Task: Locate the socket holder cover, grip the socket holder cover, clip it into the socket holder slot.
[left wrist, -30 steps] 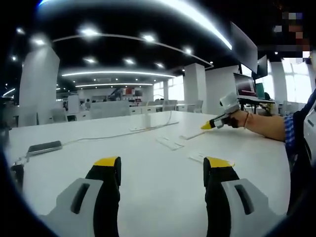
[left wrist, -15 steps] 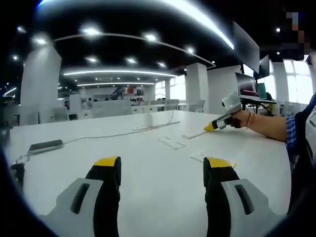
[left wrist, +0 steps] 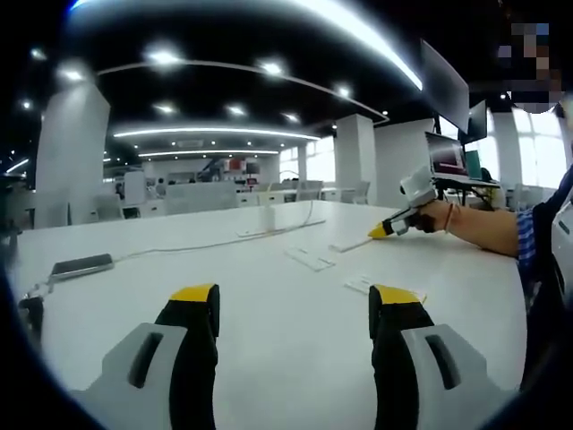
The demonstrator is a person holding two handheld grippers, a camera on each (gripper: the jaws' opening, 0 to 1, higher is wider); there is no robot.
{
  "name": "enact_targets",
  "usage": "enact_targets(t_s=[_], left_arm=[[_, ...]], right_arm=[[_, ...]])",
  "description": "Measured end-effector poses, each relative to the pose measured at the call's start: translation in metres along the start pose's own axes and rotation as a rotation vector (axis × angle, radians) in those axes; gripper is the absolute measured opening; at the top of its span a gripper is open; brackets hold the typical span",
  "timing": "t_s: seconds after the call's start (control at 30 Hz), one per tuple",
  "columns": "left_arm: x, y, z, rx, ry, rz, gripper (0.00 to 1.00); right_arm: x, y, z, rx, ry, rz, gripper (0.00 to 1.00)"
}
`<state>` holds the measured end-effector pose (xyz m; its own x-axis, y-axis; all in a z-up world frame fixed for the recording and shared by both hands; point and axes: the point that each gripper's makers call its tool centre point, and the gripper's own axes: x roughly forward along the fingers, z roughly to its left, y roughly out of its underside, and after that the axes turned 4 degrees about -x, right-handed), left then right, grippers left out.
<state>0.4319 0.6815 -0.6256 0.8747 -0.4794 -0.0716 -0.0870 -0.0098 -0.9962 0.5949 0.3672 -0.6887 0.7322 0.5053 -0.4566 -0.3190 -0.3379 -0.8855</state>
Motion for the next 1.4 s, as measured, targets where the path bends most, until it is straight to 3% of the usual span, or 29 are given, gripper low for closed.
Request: enact_targets(t_s=[0.57, 0.73, 0.87, 1.0, 1.1, 1.27, 1.37, 1.4], left_arm=[[-0.002, 0.001, 0.001, 0.002, -0.006, 0.006, 0.67], [-0.003, -0.001, 0.003, 0.003, -0.012, -0.001, 0.67], [-0.004, -0.002, 0.004, 0.004, -0.014, -0.006, 0.67], [-0.004, -0.003, 0.004, 0.003, -0.015, -0.009, 0.67], [-0.003, -0.002, 0.005, 0.004, -0.015, -0.003, 0.67], [-0.003, -0.001, 0.007, -0.001, -0.017, -0.001, 0.67], [-0.005, -0.006, 0.007, 0.0, -0.018, -0.026, 0.67], [-0.005, -0.007, 0.007, 0.002, -0.018, -0.031, 0.67]], right_arm=[[-0.001, -0.004, 0.001, 0.045, -0.017, -0.017, 0.04], [-0.017, -0.023, -0.008, -0.005, 0.041, -0.069, 0.04], [-0.042, -0.06, -0.002, -0.022, 0.036, -0.202, 0.04], [-0.08, -0.103, 0.019, -0.117, 0.004, -0.32, 0.05], [-0.1, -0.119, 0.036, -0.154, -0.035, -0.36, 0.07], [-0.12, -0.126, 0.042, -0.167, -0.04, -0.396, 0.08], [-0.137, -0.112, 0.047, -0.134, -0.094, -0.446, 0.08], [-0.145, -0.099, 0.045, -0.099, -0.124, -0.461, 0.08]])
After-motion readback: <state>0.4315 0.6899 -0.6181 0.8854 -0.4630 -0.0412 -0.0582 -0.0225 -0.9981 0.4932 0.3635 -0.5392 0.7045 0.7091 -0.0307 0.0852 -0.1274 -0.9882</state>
